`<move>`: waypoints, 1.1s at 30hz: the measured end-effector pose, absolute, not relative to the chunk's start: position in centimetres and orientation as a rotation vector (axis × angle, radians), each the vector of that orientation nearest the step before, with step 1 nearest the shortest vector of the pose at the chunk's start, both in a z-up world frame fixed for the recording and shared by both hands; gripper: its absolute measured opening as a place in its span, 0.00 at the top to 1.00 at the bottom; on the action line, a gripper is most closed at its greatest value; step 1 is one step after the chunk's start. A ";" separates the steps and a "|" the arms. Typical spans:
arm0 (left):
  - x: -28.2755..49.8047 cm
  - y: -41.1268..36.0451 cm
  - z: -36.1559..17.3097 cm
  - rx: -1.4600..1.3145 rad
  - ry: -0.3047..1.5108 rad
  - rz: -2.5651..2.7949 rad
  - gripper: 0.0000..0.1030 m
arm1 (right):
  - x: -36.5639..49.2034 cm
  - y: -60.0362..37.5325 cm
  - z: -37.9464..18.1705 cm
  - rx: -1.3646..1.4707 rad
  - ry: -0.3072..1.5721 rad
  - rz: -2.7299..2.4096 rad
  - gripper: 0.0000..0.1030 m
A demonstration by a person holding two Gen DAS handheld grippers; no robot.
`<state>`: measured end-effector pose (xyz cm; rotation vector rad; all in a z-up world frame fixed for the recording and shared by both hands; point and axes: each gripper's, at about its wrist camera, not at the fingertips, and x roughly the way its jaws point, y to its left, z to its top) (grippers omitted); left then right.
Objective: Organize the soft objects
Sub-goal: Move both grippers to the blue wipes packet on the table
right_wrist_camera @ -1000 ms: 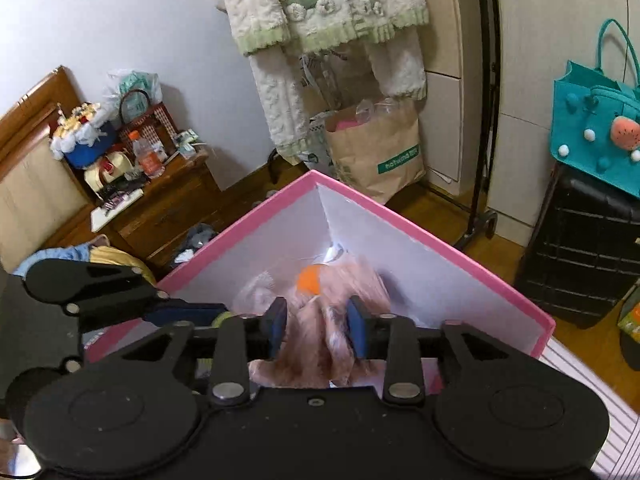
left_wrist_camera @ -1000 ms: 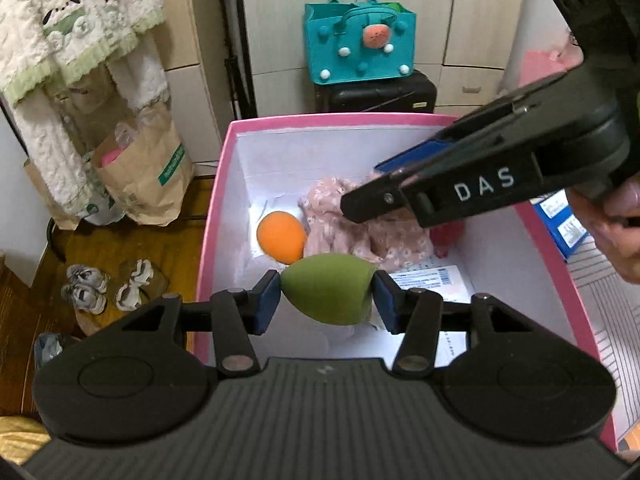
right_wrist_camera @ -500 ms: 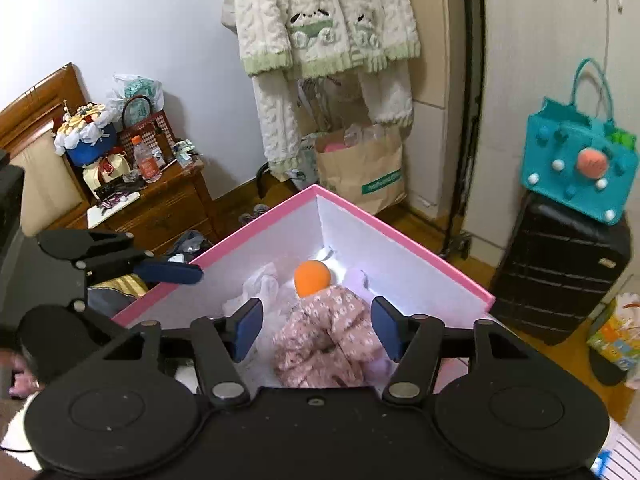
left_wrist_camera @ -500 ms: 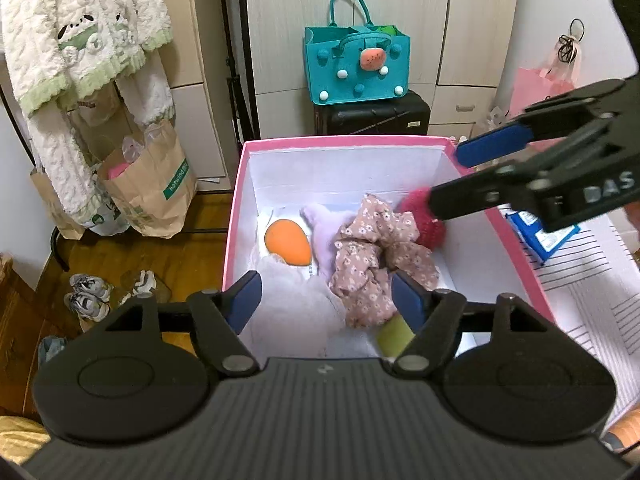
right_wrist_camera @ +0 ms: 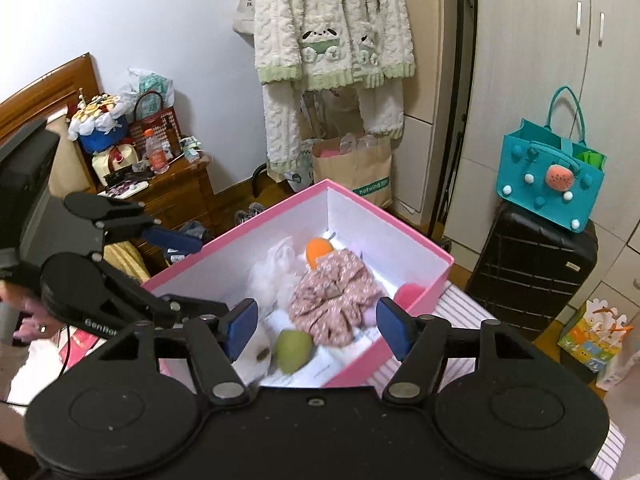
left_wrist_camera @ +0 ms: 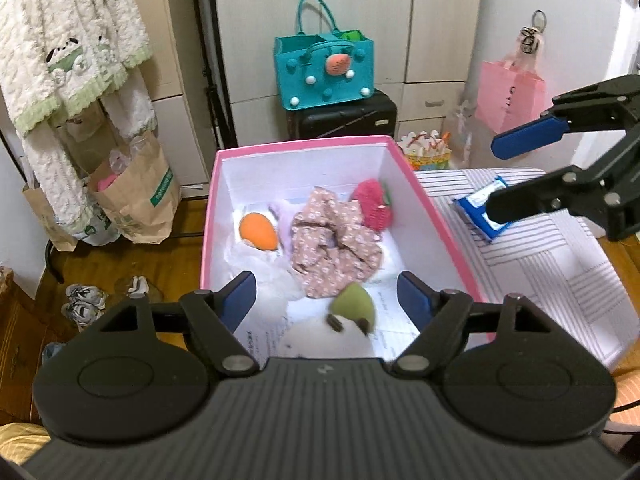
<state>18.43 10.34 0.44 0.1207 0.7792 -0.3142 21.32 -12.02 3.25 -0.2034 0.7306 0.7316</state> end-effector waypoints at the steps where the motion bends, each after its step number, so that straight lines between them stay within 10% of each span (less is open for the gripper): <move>1: 18.1 10.1 0.7 0.122 0.781 -0.322 0.24 | 20.8 -12.3 3.5 -0.205 0.733 0.734 0.31; 33: 14.6 -7.1 1.3 0.162 0.749 -0.585 0.13 | 11.5 -29.2 1.9 -0.146 0.647 0.584 0.14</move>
